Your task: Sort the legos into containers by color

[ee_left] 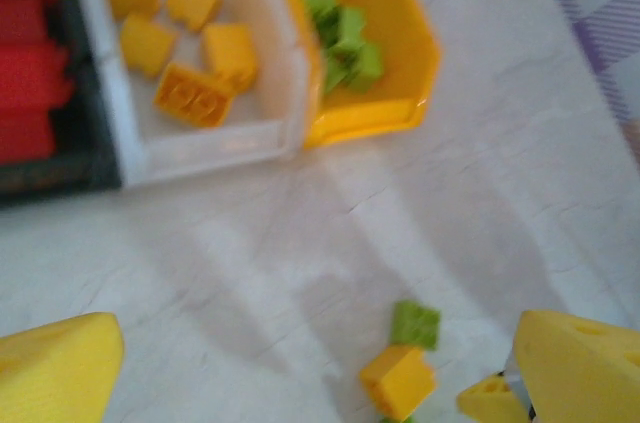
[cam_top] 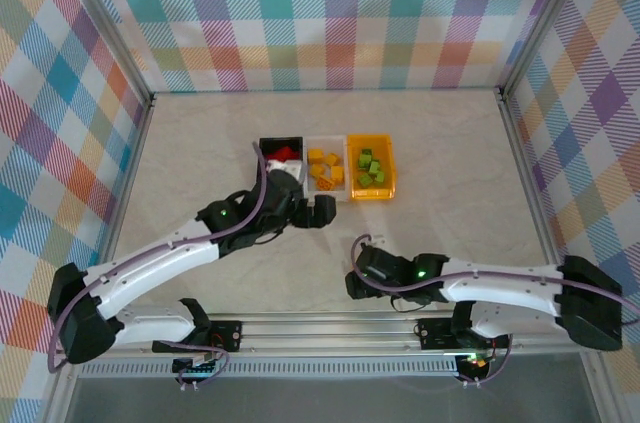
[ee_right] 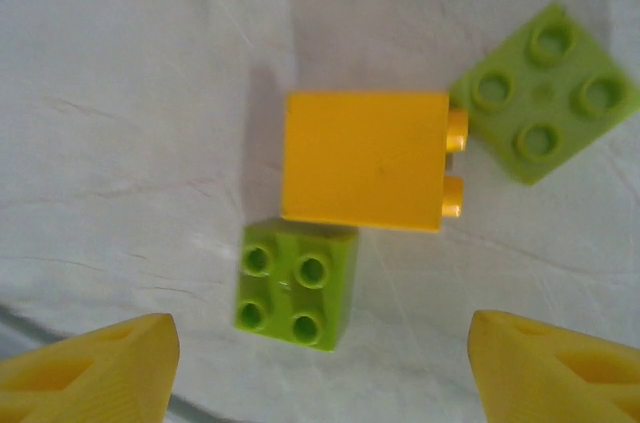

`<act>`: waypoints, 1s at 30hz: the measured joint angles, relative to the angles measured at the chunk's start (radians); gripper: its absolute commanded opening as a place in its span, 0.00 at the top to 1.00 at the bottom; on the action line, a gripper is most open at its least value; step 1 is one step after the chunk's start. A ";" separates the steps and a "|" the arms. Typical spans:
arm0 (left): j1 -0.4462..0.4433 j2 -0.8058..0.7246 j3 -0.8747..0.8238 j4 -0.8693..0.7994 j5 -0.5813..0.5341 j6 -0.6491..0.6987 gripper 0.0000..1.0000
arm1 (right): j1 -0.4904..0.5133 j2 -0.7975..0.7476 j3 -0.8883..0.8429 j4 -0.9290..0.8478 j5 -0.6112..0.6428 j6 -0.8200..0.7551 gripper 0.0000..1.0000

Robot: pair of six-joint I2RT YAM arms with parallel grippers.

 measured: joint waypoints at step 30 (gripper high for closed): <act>0.000 -0.285 -0.187 -0.102 -0.150 -0.080 0.00 | -0.026 0.043 0.191 0.069 0.021 -0.072 0.71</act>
